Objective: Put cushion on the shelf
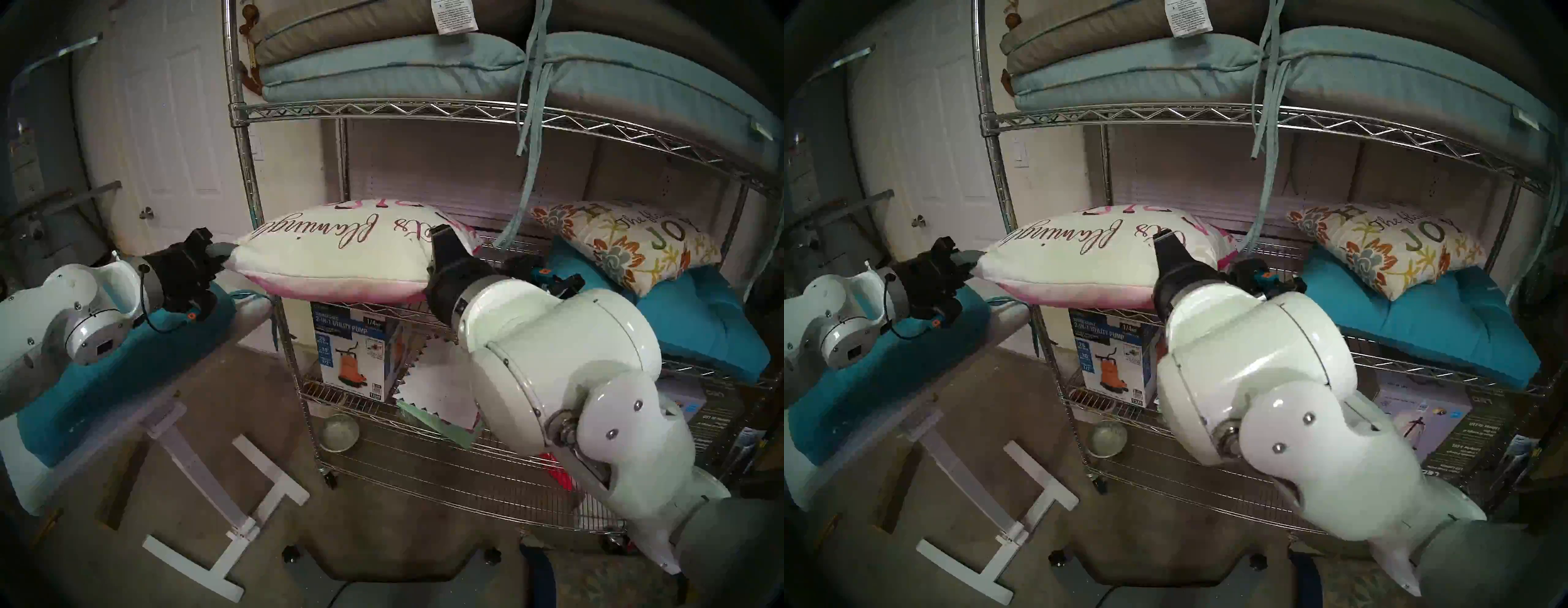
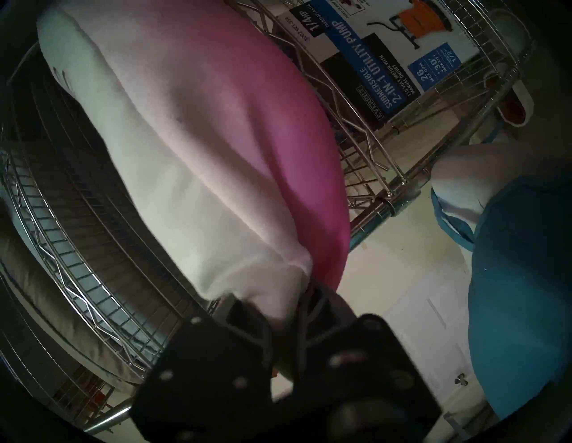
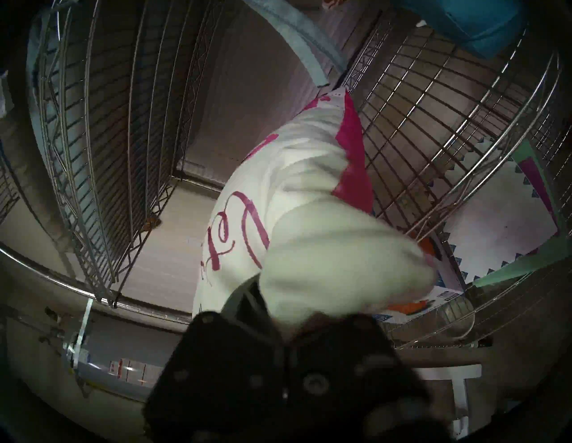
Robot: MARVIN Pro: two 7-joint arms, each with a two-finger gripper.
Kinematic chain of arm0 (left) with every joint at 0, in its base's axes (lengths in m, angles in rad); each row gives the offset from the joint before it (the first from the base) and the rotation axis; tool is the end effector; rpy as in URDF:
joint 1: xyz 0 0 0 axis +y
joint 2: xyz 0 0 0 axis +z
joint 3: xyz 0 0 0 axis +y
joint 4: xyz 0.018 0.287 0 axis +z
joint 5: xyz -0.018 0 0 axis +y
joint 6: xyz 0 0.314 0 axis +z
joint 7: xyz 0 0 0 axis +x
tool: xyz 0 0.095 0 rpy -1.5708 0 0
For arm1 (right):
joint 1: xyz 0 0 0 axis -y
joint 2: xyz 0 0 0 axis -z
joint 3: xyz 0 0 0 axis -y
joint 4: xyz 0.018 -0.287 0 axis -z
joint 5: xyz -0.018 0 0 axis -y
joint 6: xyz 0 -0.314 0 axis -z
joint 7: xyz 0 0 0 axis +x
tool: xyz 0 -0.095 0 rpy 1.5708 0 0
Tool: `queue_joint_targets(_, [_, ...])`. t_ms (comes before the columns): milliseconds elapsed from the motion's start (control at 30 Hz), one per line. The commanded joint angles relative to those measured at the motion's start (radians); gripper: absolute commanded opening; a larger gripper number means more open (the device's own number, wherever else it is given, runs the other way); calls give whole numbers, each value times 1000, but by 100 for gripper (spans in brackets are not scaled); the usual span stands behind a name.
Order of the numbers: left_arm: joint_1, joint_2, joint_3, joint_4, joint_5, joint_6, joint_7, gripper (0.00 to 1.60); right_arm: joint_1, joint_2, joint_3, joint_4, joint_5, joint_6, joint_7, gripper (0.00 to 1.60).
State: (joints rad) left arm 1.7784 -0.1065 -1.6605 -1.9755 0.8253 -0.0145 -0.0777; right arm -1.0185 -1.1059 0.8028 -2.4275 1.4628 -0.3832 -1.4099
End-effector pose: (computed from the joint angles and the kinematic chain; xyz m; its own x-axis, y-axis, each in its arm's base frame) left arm 0.3958 0.1491 -0.0687 -0.3504 -0.6947 -0.6281 0.1217 0.6312 -0.7660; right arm 0.3045 0.1364 -0.0392 0.2425 -0.8891 0.3881 -0.1105 -0.4227 -0.8995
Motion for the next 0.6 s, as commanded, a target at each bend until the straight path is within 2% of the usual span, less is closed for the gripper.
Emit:
queue_joint_targets(0, [-35,3,1,-3,15,14,14,0,23,-20,-1,-16,-12,-2,4,0])
queue_joint_targets(400, [-63,4,33,-1,46,21,22,0,28,-38,-29,-16,-25,-14,-3,0])
queue_joint_targets(433, [-64,4,37,0,49,21,22,24,29,-39,-32,-16,-26,-15,-3,0])
queue_joint_targets(467, [-64,4,43,6,52,23,23,0,29,-41,-35,-16,-27,-15,-4,0])
queue_joint_targets(567, [-59,-7,63,26,58,26,28,0,30,-46,-45,-16,-28,-17,-5,0])
